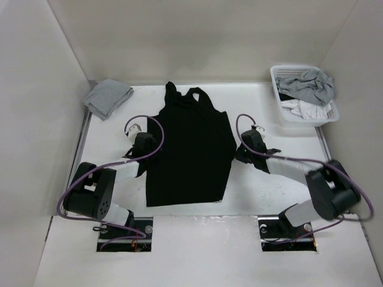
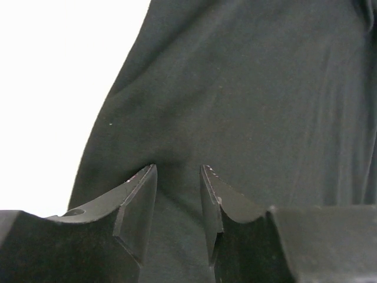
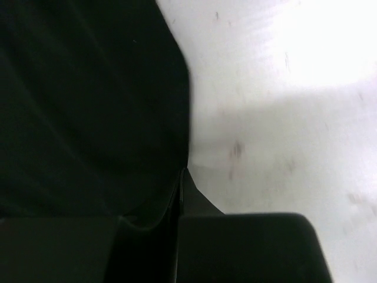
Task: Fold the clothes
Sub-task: Flatten the tank top out
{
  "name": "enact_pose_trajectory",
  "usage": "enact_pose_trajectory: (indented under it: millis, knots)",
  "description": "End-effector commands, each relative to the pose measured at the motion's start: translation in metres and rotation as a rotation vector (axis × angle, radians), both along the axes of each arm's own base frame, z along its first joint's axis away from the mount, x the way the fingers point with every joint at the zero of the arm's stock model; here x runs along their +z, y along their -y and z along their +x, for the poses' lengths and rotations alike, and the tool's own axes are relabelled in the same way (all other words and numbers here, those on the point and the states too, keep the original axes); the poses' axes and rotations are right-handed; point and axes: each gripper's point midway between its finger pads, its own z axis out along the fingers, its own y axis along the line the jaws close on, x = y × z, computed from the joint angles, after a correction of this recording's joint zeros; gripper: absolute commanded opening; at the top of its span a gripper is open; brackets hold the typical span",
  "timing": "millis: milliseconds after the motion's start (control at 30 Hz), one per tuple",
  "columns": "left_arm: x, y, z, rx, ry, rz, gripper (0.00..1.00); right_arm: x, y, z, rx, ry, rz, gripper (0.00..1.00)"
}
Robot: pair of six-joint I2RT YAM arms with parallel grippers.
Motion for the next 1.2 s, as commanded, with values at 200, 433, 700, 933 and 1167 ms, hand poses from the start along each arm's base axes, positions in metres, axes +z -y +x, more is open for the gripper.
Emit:
enact_pose_trajectory:
  millis: [200, 433, 700, 933, 1167]
  knots:
    - [0.028, 0.009, 0.003, -0.027, 0.115, -0.051, 0.34, 0.169, -0.026, -0.101, 0.122, 0.113, 0.038, 0.0]
    - [0.021, 0.011, 0.002, -0.03, 0.1, -0.067, 0.34, 0.149, -0.066, 0.003, 0.153, 0.149, -0.078, 0.19]
    - [0.038, 0.013, -0.007, -0.052, 0.15, -0.057, 0.34, 0.093, -0.036, 0.057, 0.062, 0.124, -0.109, 0.28]
    - [0.054, 0.042, -0.034, -0.201, 0.181, 0.033, 0.35, 0.032, 0.009, -0.02, 0.001, 0.015, -0.119, 0.29]
    - [0.035, 0.1, -0.045, -0.35, 0.119, 0.008, 0.37, 0.002, -0.009, -0.03, 0.062, -0.09, -0.064, 0.43]
